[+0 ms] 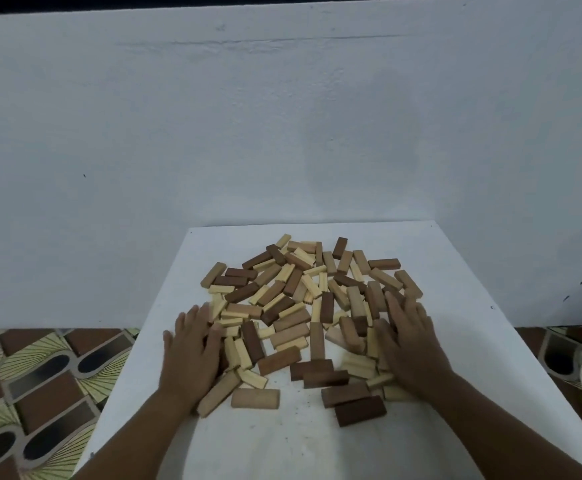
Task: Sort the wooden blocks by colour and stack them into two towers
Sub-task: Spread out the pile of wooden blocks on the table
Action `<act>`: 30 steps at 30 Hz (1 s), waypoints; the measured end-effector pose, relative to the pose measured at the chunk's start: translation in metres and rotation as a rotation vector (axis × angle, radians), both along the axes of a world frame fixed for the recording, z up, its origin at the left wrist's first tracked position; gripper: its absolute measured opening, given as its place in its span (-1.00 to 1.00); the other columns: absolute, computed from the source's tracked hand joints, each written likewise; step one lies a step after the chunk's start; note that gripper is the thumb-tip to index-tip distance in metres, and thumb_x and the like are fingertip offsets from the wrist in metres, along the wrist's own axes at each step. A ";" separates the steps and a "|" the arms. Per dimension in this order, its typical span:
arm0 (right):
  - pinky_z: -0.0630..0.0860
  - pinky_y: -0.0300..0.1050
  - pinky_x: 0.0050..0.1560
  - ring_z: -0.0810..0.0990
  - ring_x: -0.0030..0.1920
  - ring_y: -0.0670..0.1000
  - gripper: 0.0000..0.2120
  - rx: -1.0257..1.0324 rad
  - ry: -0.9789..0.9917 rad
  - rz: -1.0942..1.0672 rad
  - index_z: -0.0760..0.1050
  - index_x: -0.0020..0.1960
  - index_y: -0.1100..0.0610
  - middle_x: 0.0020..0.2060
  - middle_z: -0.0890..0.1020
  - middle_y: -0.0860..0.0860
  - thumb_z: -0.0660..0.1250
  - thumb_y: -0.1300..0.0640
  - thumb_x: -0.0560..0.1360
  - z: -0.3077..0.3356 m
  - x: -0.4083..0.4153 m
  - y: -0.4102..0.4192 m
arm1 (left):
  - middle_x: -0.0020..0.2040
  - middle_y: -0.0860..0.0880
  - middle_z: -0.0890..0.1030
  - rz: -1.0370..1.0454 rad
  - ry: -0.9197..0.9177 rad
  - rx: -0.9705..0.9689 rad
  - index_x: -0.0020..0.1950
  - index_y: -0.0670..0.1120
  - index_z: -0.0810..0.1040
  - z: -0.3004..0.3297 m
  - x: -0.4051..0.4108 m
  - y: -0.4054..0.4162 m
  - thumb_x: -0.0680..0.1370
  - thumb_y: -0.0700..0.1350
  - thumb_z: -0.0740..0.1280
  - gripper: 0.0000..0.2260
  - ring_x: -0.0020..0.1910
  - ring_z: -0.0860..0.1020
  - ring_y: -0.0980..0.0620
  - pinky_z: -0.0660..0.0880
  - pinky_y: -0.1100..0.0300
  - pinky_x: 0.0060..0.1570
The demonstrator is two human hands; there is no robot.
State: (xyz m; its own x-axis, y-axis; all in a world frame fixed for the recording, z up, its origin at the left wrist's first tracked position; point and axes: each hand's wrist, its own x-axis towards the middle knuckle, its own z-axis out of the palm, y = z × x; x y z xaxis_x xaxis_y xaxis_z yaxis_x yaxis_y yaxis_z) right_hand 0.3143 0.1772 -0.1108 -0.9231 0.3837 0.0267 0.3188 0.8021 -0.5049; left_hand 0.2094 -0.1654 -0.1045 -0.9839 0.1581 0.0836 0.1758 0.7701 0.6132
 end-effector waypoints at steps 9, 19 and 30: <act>-0.16 0.26 0.52 -0.30 0.57 0.09 -0.32 0.176 -0.058 0.162 -0.07 0.56 -0.19 0.59 -0.18 -0.06 -0.13 -0.41 0.51 0.014 0.052 -0.037 | 0.50 -0.24 0.32 -0.241 0.093 -0.076 0.34 -0.11 0.33 -0.006 0.037 -0.010 0.61 0.15 0.01 -0.56 0.49 0.20 -0.38 0.20 -0.51 0.29; -0.18 0.42 0.46 -0.34 0.56 0.13 -0.35 0.235 -0.105 0.062 -0.13 0.57 -0.17 0.60 -0.19 0.00 -0.11 -0.36 0.56 0.010 0.037 -0.081 | 0.60 -0.03 0.12 0.140 0.009 0.003 0.48 0.07 0.31 0.008 0.055 0.053 0.67 0.03 0.00 -0.62 0.59 -0.09 -0.08 -0.27 -0.32 0.43; 0.55 -0.14 -0.13 0.52 -0.10 -0.03 -0.84 0.164 0.327 0.029 0.63 0.07 0.06 -0.09 0.62 -0.03 0.34 0.15 0.52 0.015 0.047 0.011 | -0.16 0.13 0.62 -0.212 0.326 0.249 -0.04 -0.03 0.65 0.052 0.070 0.090 0.54 -0.24 0.34 -0.86 -0.10 0.53 0.17 0.46 0.23 -0.12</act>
State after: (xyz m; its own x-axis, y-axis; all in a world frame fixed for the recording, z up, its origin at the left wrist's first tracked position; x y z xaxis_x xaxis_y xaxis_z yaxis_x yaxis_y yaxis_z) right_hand 0.3616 0.1880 -0.0955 -0.8660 0.3241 0.3809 0.1381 0.8870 -0.4406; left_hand 0.2799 -0.0757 -0.0529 -0.8480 0.2891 0.4442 0.5280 0.5324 0.6616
